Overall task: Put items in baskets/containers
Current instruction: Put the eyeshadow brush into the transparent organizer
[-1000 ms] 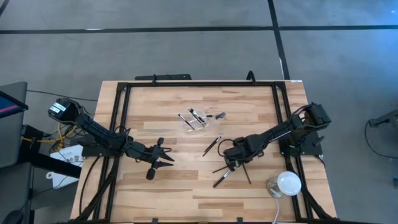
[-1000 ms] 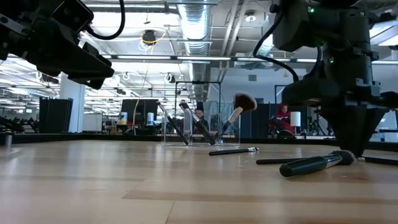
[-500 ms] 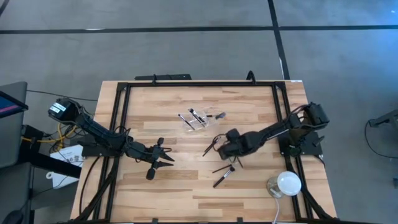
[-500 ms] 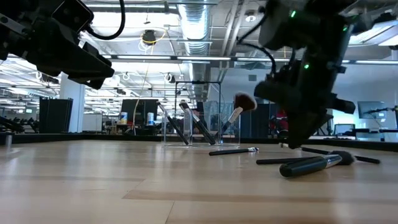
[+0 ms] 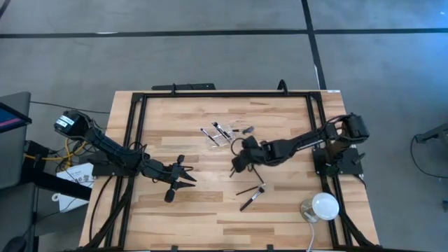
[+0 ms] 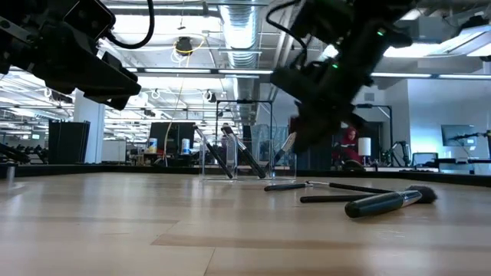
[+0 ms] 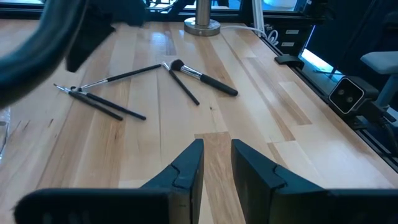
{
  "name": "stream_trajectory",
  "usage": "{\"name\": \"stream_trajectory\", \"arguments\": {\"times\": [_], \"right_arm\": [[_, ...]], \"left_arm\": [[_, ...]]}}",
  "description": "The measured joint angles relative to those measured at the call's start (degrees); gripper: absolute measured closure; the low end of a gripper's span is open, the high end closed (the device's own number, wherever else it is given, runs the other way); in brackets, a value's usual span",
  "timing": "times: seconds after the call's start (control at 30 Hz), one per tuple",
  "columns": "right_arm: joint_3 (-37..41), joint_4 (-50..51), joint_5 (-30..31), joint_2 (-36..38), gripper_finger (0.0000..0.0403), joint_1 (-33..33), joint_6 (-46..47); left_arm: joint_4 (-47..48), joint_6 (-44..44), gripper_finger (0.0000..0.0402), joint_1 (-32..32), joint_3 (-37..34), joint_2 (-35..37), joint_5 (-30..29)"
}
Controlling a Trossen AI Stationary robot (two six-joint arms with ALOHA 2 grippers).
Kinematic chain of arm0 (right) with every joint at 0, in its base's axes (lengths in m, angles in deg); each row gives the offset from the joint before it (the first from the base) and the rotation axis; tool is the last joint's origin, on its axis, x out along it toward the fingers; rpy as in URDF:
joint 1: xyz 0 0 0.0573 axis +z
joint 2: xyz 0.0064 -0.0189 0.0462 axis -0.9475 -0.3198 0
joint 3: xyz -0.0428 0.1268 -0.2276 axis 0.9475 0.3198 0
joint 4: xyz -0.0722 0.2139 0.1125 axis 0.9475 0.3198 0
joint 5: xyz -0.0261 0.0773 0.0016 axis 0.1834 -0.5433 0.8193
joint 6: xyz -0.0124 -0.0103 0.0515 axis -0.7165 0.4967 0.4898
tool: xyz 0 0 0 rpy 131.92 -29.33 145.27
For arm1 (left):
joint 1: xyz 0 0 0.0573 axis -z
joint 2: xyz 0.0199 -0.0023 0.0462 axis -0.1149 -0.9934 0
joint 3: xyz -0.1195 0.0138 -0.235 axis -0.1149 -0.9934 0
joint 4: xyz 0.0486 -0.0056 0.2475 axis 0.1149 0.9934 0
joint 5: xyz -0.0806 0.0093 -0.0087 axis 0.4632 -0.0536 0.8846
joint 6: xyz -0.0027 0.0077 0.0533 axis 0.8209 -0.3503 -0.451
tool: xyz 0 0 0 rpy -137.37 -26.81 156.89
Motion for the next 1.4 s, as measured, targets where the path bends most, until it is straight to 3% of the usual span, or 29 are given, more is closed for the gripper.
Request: {"name": "stream_trajectory", "arguments": {"times": [0.17, 0.33, 0.5, 0.6, 0.7, 0.8, 1.1, 1.23, 1.4], "right_arm": [[-4.10, 5.79, -1.88, 0.08, 0.0403, -0.66, -6.18], [-10.07, 16.52, -1.74, 0.09, 0.0393, 0.88, -6.50], [-14.62, 30.93, -1.59, 0.15, 0.0353, 4.73, -3.46], [-14.15, 33.55, 3.72, 0.19, 0.0321, 8.19, 2.35], [-10.70, 29.23, 14.69, -0.14, 0.0291, 11.39, 6.41], [-5.63, 22.01, 18.92, -0.36, 0.0271, 13.20, 8.39], [8.39, 2.31, 16.74, -0.71, 0.0275, 12.64, 8.98], [12.31, -5.33, 13.49, -0.71, 0.0282, 12.41, 10.06], [13.11, -9.09, 13.96, -0.68, 0.0280, 12.53, 8.55]], "left_arm": [[0.01, 0.00, 0.0323, 0.00, 0.00, 0.00, 0.02], [0.07, 0.02, 0.0323, 0.02, 0.00, 0.00, 0.02], [0.21, 0.02, 0.0323, 0.00, 0.00, 0.00, 0.02], [0.37, 0.02, 0.0323, 0.00, 0.00, 0.00, 0.03], [0.37, 0.25, 0.0323, 0.00, 0.00, -0.02, 0.07], [0.37, 1.25, 0.0323, 0.00, 0.00, -0.02, 0.13], [0.36, 1.21, 0.0323, 0.02, 0.00, -0.02, 0.11], [0.35, 1.20, 0.0323, 0.00, 0.00, -0.02, 0.09], [0.37, 1.11, 0.0323, 0.00, 0.00, -0.02, -0.02]]}}
